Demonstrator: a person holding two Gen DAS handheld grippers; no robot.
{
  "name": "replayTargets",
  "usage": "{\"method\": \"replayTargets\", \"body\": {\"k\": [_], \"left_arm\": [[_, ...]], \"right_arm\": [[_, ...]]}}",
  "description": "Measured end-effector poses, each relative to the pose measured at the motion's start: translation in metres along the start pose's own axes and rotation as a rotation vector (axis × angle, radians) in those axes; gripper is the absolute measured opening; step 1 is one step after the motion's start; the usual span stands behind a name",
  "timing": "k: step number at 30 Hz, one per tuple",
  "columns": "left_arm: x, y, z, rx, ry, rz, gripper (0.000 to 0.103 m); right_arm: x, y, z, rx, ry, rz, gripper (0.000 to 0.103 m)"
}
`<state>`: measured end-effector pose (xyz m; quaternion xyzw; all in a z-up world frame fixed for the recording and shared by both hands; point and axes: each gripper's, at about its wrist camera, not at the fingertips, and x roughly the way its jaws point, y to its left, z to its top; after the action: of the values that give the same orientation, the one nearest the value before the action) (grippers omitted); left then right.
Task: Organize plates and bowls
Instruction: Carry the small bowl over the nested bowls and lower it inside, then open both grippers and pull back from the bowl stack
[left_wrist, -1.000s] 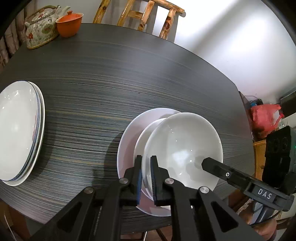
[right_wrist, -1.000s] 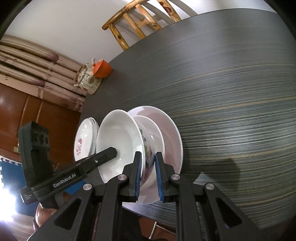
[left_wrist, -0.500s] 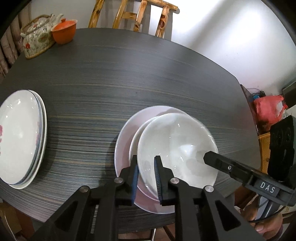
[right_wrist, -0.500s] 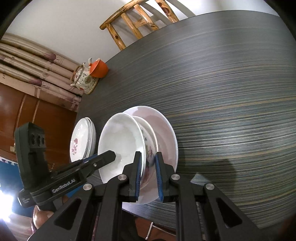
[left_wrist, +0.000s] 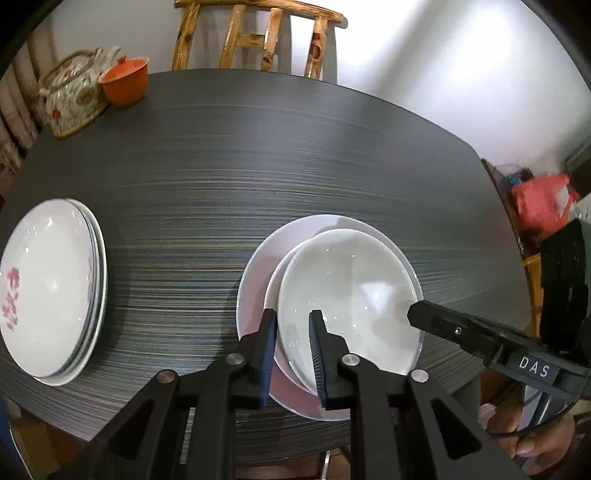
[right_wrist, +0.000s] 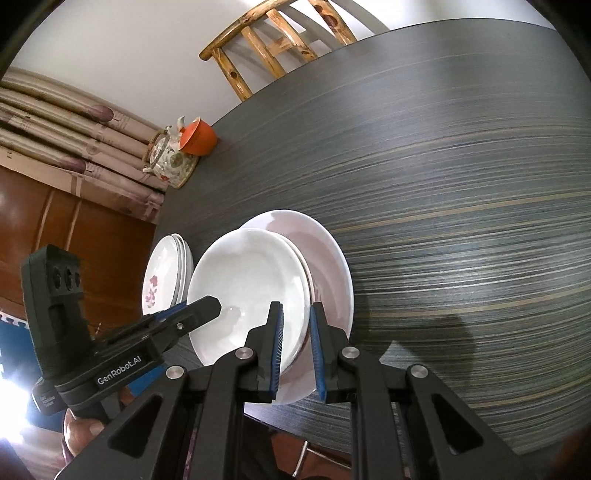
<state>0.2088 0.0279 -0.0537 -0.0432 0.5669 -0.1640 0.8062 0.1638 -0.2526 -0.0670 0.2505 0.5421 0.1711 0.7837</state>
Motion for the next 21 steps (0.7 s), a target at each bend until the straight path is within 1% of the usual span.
{"method": "replayTargets", "body": {"k": [1,3,7,12,18,21], "left_arm": [[-0.001,-0.001,0.000,0.012,-0.006,0.024,0.026],[-0.006,-0.001,-0.002,0.027,-0.030,0.056,0.032],[-0.012,0.005,-0.001,0.021,-0.041,0.061,0.033],[-0.016,0.021,-0.004,-0.026,-0.045,0.044,0.033],[-0.018,0.035,-0.020,-0.054,-0.057,0.045,0.033],[-0.018,0.038,-0.028,-0.047,-0.076,0.061,0.033]], "right_arm": [[0.000,-0.001,-0.001,0.001,0.000,0.000,0.016],[0.000,-0.001,0.000,-0.001,0.004,-0.004,0.017],[0.000,0.001,-0.002,-0.003,-0.001,0.001,0.017],[-0.004,0.002,-0.003,-0.001,-0.008,0.006,0.017],[-0.018,-0.006,-0.008,0.020,-0.046,0.020,0.017],[-0.028,-0.010,-0.014,0.017,-0.091,0.018,0.018]]}}
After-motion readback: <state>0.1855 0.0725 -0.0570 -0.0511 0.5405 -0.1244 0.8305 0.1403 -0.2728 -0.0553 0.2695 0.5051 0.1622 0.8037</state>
